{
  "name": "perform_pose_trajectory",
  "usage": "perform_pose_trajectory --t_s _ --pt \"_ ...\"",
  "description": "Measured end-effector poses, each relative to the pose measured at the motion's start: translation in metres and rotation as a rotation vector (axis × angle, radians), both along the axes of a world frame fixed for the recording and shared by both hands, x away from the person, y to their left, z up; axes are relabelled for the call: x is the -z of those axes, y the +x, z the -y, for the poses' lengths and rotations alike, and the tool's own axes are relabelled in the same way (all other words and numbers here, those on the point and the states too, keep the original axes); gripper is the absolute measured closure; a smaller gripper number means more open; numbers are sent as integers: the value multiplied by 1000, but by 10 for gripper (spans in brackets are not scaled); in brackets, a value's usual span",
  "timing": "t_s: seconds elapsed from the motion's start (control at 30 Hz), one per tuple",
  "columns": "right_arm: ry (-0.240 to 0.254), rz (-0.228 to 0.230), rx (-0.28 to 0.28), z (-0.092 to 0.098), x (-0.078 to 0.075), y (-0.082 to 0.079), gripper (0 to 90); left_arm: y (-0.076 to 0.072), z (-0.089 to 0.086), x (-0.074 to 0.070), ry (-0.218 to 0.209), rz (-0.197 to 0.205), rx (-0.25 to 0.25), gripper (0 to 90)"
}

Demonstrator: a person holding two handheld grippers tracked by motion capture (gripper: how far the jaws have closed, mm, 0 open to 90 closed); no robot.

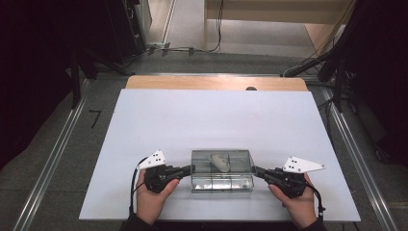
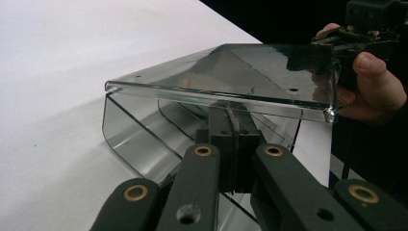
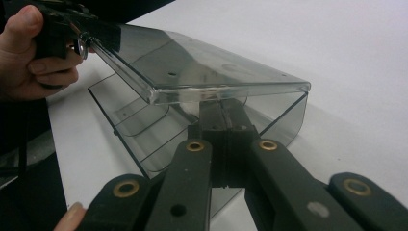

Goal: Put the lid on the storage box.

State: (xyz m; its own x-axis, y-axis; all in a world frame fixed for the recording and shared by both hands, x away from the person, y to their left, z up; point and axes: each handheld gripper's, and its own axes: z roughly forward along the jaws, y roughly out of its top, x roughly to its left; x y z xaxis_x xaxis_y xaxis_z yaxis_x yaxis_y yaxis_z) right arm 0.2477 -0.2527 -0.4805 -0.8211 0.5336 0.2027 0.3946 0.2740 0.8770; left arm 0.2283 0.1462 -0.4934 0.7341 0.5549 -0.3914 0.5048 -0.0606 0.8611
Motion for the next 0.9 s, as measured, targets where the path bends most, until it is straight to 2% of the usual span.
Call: perform_pose_trajectory --t_s 0.33,0.43,0.9 --pt "-17 1 5 2 4 -5 869 -6 -2 5 0 -17 -4 897" --pt "-25 3 4 2 5 -6 869 -7 0 6 13 -18 1 897" --pt "-34 -15 7 2 10 -7 868 -10 1 11 25 -28 -2 897"
